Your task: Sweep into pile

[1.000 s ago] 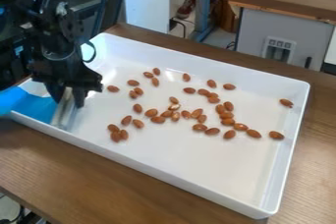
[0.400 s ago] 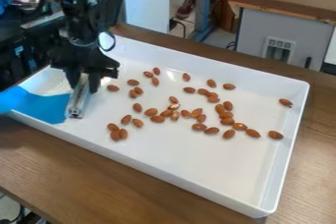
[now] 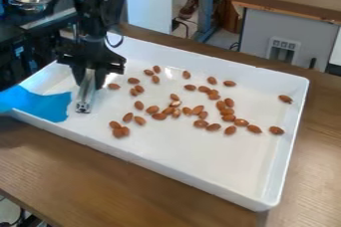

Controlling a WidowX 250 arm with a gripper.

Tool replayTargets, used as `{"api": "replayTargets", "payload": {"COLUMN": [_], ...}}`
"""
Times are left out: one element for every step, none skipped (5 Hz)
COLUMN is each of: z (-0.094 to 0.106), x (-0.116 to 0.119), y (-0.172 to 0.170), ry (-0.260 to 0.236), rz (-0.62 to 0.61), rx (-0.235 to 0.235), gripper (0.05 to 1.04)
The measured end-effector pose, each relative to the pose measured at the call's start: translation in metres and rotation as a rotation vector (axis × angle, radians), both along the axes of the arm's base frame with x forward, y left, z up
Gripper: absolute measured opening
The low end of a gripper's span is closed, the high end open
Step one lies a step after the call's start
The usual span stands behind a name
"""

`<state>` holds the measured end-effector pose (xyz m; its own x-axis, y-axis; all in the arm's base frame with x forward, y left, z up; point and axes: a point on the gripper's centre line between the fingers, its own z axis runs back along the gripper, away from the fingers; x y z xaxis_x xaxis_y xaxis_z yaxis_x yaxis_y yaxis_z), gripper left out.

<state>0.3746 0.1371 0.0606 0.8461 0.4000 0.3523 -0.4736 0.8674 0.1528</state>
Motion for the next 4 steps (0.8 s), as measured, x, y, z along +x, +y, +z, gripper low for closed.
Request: {"api": "replayTargets", "payload": {"z": [-0.001,0.0,0.001,0.001], "x": [0.016,0.026,0.037,0.047], "y": [-0.019,-0.032,-0.051,-0.072], "ry": [-0.005,0.005,0.013,0.017], "rz": [-0.011,-0.002,-0.01,-0.044], "rx": [-0.008,-0.026,-0.055,-0.061], "gripper": [0.377,0.377,0.377,0.377]}}
